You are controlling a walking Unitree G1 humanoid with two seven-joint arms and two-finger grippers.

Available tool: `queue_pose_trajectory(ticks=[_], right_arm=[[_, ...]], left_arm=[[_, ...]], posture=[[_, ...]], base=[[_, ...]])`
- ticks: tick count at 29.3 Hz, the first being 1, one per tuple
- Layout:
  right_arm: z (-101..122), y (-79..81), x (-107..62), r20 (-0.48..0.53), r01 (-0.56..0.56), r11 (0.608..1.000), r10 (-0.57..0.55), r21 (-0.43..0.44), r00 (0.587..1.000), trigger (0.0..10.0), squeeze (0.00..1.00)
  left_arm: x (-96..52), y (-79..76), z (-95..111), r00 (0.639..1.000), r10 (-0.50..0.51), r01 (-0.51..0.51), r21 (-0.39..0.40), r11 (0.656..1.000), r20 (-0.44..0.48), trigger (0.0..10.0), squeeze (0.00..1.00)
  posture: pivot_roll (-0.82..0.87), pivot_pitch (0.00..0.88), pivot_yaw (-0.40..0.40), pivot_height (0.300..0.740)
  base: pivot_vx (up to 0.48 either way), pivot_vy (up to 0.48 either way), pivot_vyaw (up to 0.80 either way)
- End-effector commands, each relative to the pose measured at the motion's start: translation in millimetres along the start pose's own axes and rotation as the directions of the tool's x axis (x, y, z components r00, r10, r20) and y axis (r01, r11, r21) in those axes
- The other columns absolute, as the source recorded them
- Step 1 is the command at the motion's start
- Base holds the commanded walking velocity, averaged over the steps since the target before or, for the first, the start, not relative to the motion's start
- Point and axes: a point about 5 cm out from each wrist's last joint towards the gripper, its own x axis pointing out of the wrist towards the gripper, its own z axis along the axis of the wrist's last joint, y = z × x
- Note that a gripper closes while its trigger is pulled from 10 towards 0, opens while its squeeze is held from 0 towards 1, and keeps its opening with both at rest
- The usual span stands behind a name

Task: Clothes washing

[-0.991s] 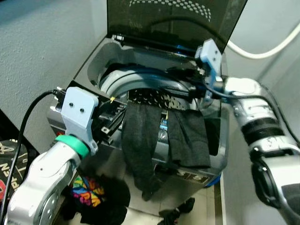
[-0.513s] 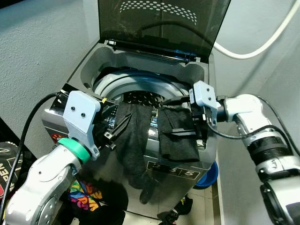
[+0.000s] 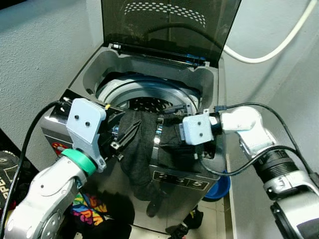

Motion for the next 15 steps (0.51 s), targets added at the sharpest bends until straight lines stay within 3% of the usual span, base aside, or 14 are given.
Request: queue_pose_trajectory(ticks=[1,9,14,15], right_arm=[[-6.1,13.2,5.3,-0.018,-0.041,0.999,0.041,0.032,0.999,10.0,0.0],[4.5,8.9,26.4,0.023,0.004,1.0,-0.004,0.004,1.0,10.0,0.0],[12.1,-5.0,40.0,0.046,0.096,0.995,-0.096,0.018,0.994,10.0,0.0],[15.1,-11.2,43.6,0.058,0.125,0.991,-0.127,0.036,0.99,4.2,0.0]], left_arm=[[-2.0,-1.0,-1.0,1.0,0.001,-0.001,-0.006,1.0,-0.009,10.0,0.0],[-1.8,-0.9,-0.8,1.0,0.005,-0.005,-0.005,1.0,-0.01,10.0,0.0],[-1.1,-1.2,-0.9,1.0,0.009,-0.009,-0.006,1.0,-0.009,10.0,0.0],[-1.2,-1.3,-1.1,1.0,0.012,-0.012,-0.007,1.0,-0.009,10.0,0.0]], posture=[[0.08,0.057,-0.046,0.74],[0.08,0.058,-0.046,0.74],[0.08,0.059,-0.051,0.74],[0.08,0.059,-0.053,0.74]], base=[[0.0,0.0,0.0],[0.0,0.0,0.0],[0.0,0.0,0.0],[0.0,0.0,0.0]])
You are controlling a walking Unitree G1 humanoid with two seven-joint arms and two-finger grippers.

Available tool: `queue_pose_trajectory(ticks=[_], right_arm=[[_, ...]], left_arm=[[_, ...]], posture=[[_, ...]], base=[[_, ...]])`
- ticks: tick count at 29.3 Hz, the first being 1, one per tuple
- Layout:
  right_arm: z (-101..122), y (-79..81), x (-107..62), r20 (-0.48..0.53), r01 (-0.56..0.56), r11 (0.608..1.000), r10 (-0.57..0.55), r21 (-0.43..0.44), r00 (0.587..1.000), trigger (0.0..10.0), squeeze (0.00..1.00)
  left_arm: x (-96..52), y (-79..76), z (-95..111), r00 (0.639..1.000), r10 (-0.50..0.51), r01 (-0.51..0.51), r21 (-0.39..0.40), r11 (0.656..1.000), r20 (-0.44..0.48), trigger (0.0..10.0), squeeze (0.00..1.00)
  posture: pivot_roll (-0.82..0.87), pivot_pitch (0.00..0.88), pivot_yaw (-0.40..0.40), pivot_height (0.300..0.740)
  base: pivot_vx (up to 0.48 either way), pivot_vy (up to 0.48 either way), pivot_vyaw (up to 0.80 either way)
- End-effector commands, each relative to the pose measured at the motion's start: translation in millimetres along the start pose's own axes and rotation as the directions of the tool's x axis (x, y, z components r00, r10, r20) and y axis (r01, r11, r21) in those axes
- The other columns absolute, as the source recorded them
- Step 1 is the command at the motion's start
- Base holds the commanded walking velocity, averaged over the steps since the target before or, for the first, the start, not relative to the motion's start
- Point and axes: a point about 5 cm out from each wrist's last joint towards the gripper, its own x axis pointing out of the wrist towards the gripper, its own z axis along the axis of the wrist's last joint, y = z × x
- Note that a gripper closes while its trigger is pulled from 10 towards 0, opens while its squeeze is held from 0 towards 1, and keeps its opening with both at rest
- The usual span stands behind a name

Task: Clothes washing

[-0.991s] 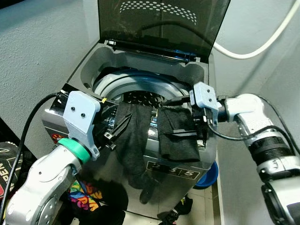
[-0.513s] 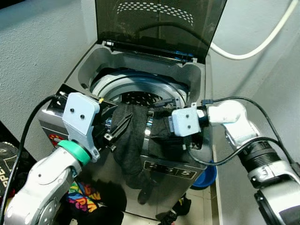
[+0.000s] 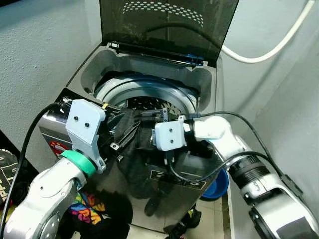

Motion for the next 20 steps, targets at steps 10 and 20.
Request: queue_pose_trajectory(ticks=[10,20], right_arm=[[1.1,-9.5,7.0,0.0,0.054,0.998,-0.054,0.041,0.999,0.0,0.0],[3.7,-11.9,15.4,0.028,0.067,0.994,-0.07,0.083,0.997,0.0,0.0]], left_arm=[[-1.3,-2.1,-0.4,1.0,0.004,-0.004,-0.004,1.0,-0.006,10.0,0.0],[-1.5,-2.9,-0.9,1.0,0.009,-0.009,-0.008,1.0,-0.008,10.0,0.0]], posture=[[0.08,0.06,-0.061,0.74],[0.08,0.062,-0.064,0.74]], base=[[0.0,0.0,0.0],[0.0,0.0,0.0]])
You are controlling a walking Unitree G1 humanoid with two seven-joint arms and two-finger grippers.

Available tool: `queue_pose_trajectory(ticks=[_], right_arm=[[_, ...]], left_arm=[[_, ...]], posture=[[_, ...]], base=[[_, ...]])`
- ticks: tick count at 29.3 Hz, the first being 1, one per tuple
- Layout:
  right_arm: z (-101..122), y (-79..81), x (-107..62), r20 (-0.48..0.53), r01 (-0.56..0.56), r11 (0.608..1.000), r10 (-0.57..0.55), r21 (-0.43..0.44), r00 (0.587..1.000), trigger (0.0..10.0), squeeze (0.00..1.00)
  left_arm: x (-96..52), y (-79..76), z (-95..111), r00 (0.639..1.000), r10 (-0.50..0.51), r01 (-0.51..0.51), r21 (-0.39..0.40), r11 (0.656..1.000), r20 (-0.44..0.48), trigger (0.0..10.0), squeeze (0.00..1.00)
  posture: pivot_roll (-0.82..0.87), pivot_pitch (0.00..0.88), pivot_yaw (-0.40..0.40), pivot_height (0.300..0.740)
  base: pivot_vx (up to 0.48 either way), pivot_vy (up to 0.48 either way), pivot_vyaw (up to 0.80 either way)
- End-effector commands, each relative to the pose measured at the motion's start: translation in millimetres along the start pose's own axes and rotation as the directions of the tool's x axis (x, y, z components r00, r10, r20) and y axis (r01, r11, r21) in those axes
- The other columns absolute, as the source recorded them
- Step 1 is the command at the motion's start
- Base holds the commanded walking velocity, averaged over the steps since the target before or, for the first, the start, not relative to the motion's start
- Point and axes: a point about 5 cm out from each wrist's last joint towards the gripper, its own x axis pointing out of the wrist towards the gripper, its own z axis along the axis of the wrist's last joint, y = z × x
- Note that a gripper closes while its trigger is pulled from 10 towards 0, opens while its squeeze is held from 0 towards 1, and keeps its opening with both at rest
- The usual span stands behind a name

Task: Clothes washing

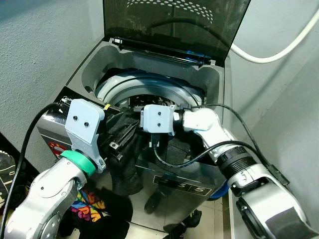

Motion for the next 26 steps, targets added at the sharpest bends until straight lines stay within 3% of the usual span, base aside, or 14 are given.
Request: queue_pose_trajectory(ticks=[1,7,10,12,13,14,15,16,17,18,21,24,25,26], right_arm=[[0.9,-4.0,0.5,0.002,0.006,1.0,-0.006,0.009,1.0,0.0,0.0],[3.8,-12.8,4.5,0.002,0.027,0.999,-0.027,0.023,1.0,0.0,0.0],[16.0,-48.5,5.7,-0.005,0.18,0.983,-0.18,0.035,0.984,0.0,0.0],[16.0,-48.5,5.7,-0.005,0.18,0.983,-0.18,0.035,0.984,0.0,0.0],[20.5,-63.5,3.3,-0.013,0.259,0.965,-0.259,0.037,0.966,0.0,0.0],[28.0,-85.7,-3.9,-0.018,0.372,0.927,-0.372,0.042,0.928,0.0,0.0],[28.0,-85.7,-3.9,-0.018,0.372,0.927,-0.372,0.042,0.928,0.0,0.0],[33.5,-99.9,-9.4,-0.02,0.444,0.895,-0.444,0.046,0.896,0.0,0.0],[40.8,-121.3,-22.9,-0.024,0.555,0.831,-0.555,0.041,0.832,0.0,0.0],[40.8,-121.3,-22.9,-0.024,0.555,0.831,-0.555,0.041,0.832,0.0,0.0],[58.1,-167.0,-69.9,-0.014,0.793,0.609,-0.793,0.027,0.609,0.0,0.0],[59.1,-172.2,-80.2,-0.008,0.815,0.578,-0.815,0.052,0.579,0.0,0.0],[51.1,-163.2,-73.3,-0.032,0.738,0.671,-0.738,0.073,0.674,4.2,0.0],[29.4,-131.0,-57.6,-0.067,0.501,0.863,-0.497,0.069,0.865,10.0,0.0]], left_arm=[[-1.7,-3.3,-0.6,1.0,-0.008,0.008,-0.003,1.0,-0.008,10.0,0.0],[-1.5,-3.2,-0.8,1.0,-0.004,0.004,-0.005,1.0,-0.007,10.0,0.0],[-0.6,-3.1,-0.8,1.0,-0.005,0.005,-0.006,1.0,-0.005,10.0,0.0],[-0.6,-3.1,-0.8,1.0,-0.005,0.005,-0.006,1.0,-0.005,10.0,0.0],[-0.4,-3.0,-0.8,1.0,-0.005,0.005,-0.005,1.0,-0.005,10.0,0.0],[-0.3,-2.8,-0.8,1.0,-0.004,0.004,-0.004,1.0,-0.004,10.0,0.0],[-0.3,-2.8,-0.8,1.0,-0.004,0.004,-0.004,1.0,-0.004,10.0,0.0],[-0.3,-2.7,-0.9,1.0,-0.003,0.003,-0.003,1.0,-0.004,10.0,0.0],[-0.4,-2.3,-0.9,1.0,0.0,0.0,-0.001,1.0,-0.004,10.0,0.0],[-0.4,-2.3,-0.9,1.0,0.0,0.0,-0.001,1.0,-0.004,10.0,0.0],[-1.6,-0.5,-1.4,1.0,0.012,-0.012,0.005,1.0,-0.005,10.0,0.0],[-1.5,-0.3,-1.6,1.0,0.013,-0.013,0.007,1.0,-0.005,10.0,0.0],[-1.0,-0.1,-1.5,1.0,0.013,-0.012,0.009,1.0,-0.004,10.0,0.0],[0.0,-0.2,-1.3,1.0,0.004,-0.004,0.011,1.0,-0.003,10.0,0.0]], posture=[[0.08,0.062,-0.064,0.74],[0.08,0.062,-0.068,0.74],[0.08,0.06,-0.067,0.74],[0.08,0.06,-0.067,0.74],[0.08,0.06,-0.067,0.74],[0.08,0.058,-0.07,0.74],[0.08,0.058,-0.07,0.74],[0.08,0.058,-0.07,0.74],[0.08,0.056,-0.075,0.74],[0.08,0.056,-0.075,0.74],[0.09,0.053,-0.078,0.74],[0.09,0.047,-0.079,0.74],[0.09,0.039,-0.075,0.74],[0.09,0.036,-0.073,0.74]], base=[[0.0,0.0,0.0],[0.0,0.0,0.0],[0.0,0.0,0.0],[0.0,0.0,0.0],[0.0,0.0,0.0],[0.0,0.0,0.0],[0.0,0.0,0.0],[0.0,0.0,0.0],[0.0,0.0,0.0],[0.0,0.0,0.0],[0.0,0.0,0.0],[0.0,0.0,0.0],[0.0,0.0,0.0],[0.0,0.0,0.0]])
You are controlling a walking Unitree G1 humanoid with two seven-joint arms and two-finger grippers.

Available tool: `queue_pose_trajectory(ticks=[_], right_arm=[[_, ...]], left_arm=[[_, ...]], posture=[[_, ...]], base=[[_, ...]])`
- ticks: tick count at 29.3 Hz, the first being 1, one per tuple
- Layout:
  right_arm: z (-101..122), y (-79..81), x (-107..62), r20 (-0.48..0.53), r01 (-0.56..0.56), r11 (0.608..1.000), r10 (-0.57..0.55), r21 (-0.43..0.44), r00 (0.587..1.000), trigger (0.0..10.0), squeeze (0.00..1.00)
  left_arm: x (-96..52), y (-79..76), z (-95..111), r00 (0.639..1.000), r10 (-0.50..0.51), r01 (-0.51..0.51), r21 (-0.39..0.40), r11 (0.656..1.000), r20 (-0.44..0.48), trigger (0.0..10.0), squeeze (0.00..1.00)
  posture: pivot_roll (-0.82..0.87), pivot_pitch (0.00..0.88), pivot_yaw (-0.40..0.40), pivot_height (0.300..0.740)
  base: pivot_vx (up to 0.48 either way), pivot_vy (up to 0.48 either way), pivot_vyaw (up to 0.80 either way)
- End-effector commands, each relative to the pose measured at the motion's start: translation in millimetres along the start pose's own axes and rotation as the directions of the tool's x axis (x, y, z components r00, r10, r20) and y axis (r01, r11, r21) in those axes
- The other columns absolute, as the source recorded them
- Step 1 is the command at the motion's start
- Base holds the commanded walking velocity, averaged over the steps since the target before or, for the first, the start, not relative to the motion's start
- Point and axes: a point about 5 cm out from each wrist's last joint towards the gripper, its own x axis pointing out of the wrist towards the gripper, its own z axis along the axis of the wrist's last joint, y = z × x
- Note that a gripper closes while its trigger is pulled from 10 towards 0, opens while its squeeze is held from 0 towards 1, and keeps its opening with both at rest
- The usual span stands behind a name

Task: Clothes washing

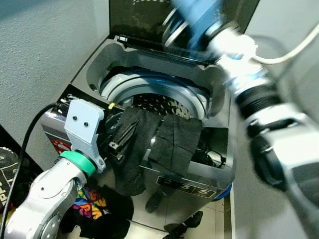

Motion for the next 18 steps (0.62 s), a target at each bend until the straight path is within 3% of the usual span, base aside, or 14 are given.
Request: queue_pose_trajectory(ticks=[1,2,3,4,8,11,15,18], right_arm=[[-26.1,33.6,-6.4,-0.075,-0.213,0.976,0.215,0.04,0.974,10.0,0.0],[-32.7,43.4,-10.9,-0.088,-0.292,0.956,0.294,0.04,0.952,10.0,0.0],[-40.9,55.9,-19.3,-0.081,-0.375,0.926,0.377,0.041,0.923,10.0,1.0],[-50.5,70.2,-31.0,-0.074,-0.457,0.889,0.457,0.016,0.887,10.0,1.0],[-56.8,75.4,-38.1,-0.088,-0.48,0.877,0.478,-0.014,0.874,10.0,1.0],[-67.7,77.6,-52.4,-0.119,-0.485,0.871,0.475,-0.075,0.872,10.0,1.0],[-78.1,55.5,-87.8,-0.097,-0.316,0.927,0.302,-0.2,0.948,10.0,1.0],[-77.2,45.7,-100.5,-0.061,-0.257,0.933,0.249,-0.253,0.966,10.0,1.0]], left_arm=[[0.2,-1.0,-0.8,1.0,-0.01,0.01,0.007,1.0,-0.001,10.0,0.0],[0.4,-1.1,-0.7,1.0,-0.013,0.013,0.008,1.0,-0.001,10.0,0.0],[0.3,-1.1,-1.0,1.0,-0.017,0.017,0.011,1.0,0.0,10.0,0.0],[-1.3,-0.9,-1.6,1.0,-0.021,0.021,0.014,1.0,-0.002,10.0,0.0],[-2.4,-0.7,-2.2,1.0,-0.026,0.026,0.014,1.0,-0.005,10.0,0.0],[-6.2,0.2,-3.2,1.0,-0.03,0.03,-0.001,1.0,-0.011,10.0,0.0],[-32.2,-6.1,-6.9,1.0,0.014,-0.016,-0.109,0.994,-0.018,10.0,0.0],[-41.3,-7.0,-10.1,0.999,0.028,-0.032,-0.12,0.992,-0.036,10.0,0.0]], posture=[[0.09,0.036,-0.073,0.74],[0.09,0.036,-0.073,0.74],[0.09,0.031,-0.07,0.74],[0.09,0.025,-0.062,0.74],[0.09,0.025,-0.062,0.74],[0.08,0.023,-0.057,0.74],[0.08,0.022,-0.055,0.74],[0.09,0.025,-0.064,0.74]], base=[[0.0,0.0,0.0],[0.0,0.0,0.0],[0.0,0.0,0.0],[0.0,0.0,0.0],[0.0,0.0,0.0],[0.0,0.0,0.0],[0.0,0.0,0.0],[0.0,0.0,0.0]])
